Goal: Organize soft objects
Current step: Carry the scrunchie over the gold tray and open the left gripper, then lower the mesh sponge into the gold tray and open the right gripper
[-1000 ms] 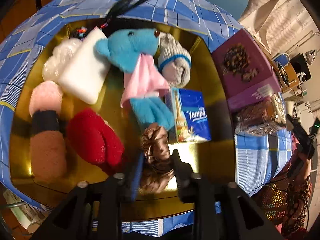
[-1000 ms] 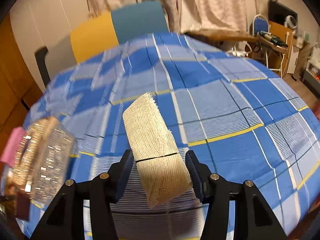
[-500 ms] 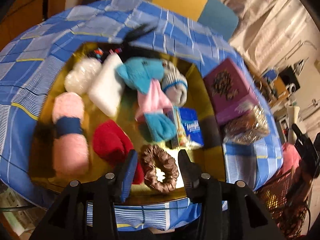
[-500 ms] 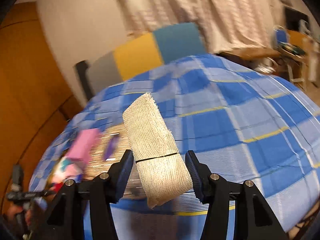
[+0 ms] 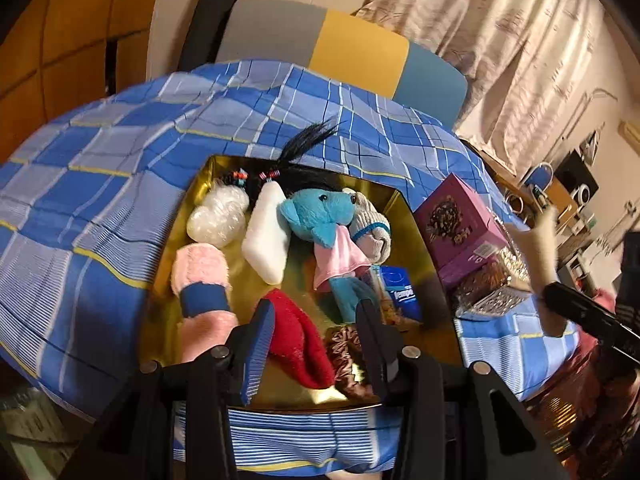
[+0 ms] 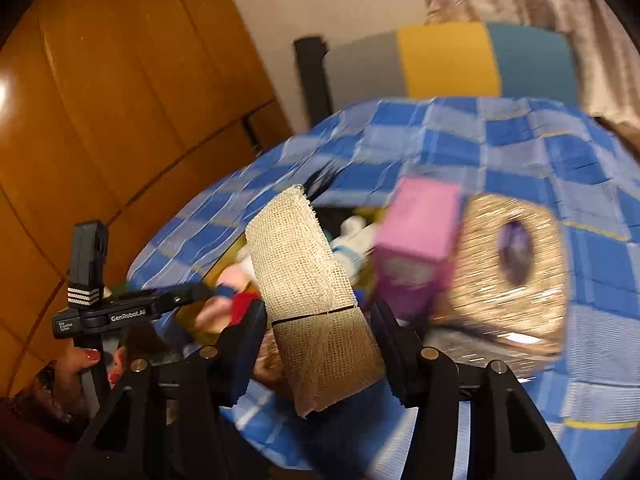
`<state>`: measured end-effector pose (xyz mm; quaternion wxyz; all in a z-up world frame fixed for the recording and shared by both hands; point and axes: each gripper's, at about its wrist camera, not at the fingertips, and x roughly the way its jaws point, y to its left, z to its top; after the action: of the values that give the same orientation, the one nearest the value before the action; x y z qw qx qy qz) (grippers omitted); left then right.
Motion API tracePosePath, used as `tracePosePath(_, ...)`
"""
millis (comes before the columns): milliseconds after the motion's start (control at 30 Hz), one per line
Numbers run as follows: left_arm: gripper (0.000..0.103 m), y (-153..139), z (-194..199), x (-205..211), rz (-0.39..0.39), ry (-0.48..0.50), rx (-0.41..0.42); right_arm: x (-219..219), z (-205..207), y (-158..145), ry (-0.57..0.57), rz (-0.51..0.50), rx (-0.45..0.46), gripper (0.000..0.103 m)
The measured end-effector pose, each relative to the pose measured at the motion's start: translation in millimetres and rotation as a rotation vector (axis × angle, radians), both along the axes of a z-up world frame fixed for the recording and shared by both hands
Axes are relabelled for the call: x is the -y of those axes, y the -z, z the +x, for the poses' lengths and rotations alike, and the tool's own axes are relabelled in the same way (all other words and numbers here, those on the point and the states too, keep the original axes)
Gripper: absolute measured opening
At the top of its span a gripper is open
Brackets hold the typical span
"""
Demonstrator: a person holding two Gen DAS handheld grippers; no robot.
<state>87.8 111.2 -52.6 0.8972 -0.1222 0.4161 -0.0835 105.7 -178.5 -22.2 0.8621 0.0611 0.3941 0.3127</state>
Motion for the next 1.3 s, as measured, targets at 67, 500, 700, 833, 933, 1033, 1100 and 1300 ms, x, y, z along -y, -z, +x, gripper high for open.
tracePosePath(67,0.042,0,-4,-2,0.027,-0.009,0.009,-17,5,10,-0.025,0.003,-0.044,0.055)
tracePosePath(500,0.042,-6,-20,-33,0.149,-0.146,0.024,-118,56,82,0.005,-0.031,-0.313,0.055)
tracePosePath(700,0.042,-4,-25,-43,0.165,-0.192,0.016,-133,79,108,0.117,-0.074,-0.335,0.056)
tracePosePath(833,0.042,-3,-27,-45,0.161,-0.204,0.02,-142,88,114,0.166,-0.166,-0.283,0.057)
tracePosePath(933,0.042,-3,-26,-44,0.193,-0.218,0.014,-141,88,113,0.157,-0.154,-0.283,0.06)
tracePosePath(1033,0.042,-2,-26,-42,0.208,-0.224,0.013,-138,77,104,0.134,-0.13,-0.267,0.067)
tracePosePath(1100,0.042,-2,-25,-42,0.211,-0.23,0.005,-132,67,95,0.134,-0.127,-0.232,0.068)
tracePosePath(1300,0.042,-3,-24,-40,0.238,-0.259,-0.007,-119,44,73,0.178,-0.137,-0.106,0.065)
